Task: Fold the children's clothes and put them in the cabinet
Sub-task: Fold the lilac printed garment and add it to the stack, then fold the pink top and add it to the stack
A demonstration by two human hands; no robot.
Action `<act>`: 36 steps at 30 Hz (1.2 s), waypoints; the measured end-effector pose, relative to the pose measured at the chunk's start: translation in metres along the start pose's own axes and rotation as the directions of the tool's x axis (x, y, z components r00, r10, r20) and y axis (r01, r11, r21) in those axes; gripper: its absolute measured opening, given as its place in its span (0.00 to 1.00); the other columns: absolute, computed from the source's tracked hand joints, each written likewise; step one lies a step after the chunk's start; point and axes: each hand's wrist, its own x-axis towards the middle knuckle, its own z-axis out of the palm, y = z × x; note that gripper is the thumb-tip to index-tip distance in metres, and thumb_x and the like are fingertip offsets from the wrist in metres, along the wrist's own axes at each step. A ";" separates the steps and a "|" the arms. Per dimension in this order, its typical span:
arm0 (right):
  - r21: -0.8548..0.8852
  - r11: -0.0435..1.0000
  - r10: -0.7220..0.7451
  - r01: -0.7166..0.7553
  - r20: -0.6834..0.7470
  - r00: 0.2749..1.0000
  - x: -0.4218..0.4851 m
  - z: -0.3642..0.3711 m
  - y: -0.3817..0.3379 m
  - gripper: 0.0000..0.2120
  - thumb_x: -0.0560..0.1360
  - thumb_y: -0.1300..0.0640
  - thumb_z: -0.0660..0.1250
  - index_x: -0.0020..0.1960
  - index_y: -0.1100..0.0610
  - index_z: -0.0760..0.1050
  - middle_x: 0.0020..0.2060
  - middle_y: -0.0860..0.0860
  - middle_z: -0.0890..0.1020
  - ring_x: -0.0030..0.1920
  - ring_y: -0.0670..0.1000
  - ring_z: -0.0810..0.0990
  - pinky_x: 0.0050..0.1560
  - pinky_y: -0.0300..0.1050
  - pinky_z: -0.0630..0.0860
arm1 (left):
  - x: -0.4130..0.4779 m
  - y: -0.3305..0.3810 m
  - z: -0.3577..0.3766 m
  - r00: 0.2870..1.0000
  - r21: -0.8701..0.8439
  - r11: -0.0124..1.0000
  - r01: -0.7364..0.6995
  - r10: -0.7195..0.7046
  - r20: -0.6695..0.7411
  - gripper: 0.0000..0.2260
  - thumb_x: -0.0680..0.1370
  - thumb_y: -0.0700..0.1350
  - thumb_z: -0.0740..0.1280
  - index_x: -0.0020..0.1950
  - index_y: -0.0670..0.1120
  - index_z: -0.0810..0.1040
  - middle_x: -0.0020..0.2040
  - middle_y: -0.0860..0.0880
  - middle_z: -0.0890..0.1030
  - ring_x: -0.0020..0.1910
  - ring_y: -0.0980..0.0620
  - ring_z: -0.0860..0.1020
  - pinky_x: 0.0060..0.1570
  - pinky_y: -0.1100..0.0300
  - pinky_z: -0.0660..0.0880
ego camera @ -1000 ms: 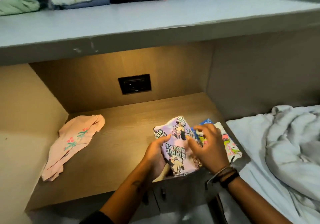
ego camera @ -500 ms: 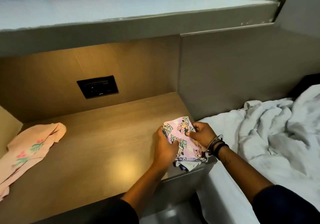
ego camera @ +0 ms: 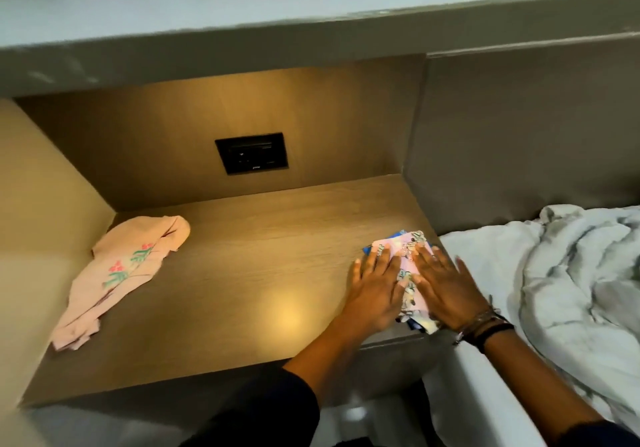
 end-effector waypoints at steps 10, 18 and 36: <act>-0.044 0.974 -0.225 0.221 -0.172 0.959 0.046 -0.038 -0.193 0.27 0.74 0.41 0.65 0.69 0.51 0.70 0.74 0.51 0.67 0.74 0.55 0.62 0.71 0.56 0.59 | -0.142 -0.209 -0.148 0.802 0.041 0.863 0.504 -0.450 -0.394 0.23 0.79 0.52 0.61 0.74 0.50 0.65 0.76 0.46 0.64 0.75 0.46 0.61 0.74 0.47 0.57; -0.038 0.777 -0.629 0.628 -0.080 0.774 0.117 0.018 -0.449 0.16 0.75 0.45 0.60 0.59 0.49 0.76 0.56 0.51 0.79 0.59 0.55 0.74 0.56 0.50 0.69 | -0.258 -0.333 -0.188 0.708 0.265 0.659 0.704 -0.628 -0.323 0.19 0.77 0.49 0.66 0.67 0.47 0.71 0.66 0.44 0.72 0.62 0.43 0.72 0.59 0.50 0.73; 0.563 0.599 -0.435 0.569 -0.368 0.822 0.112 -0.070 -0.393 0.04 0.73 0.67 0.67 0.45 0.59 0.77 0.38 0.52 0.81 0.36 0.47 0.76 0.37 0.36 0.71 | -0.244 -0.301 -0.251 0.707 -0.532 0.790 0.304 -0.562 -0.430 0.03 0.81 0.44 0.61 0.48 0.50 0.69 0.42 0.50 0.75 0.41 0.55 0.76 0.36 0.71 0.71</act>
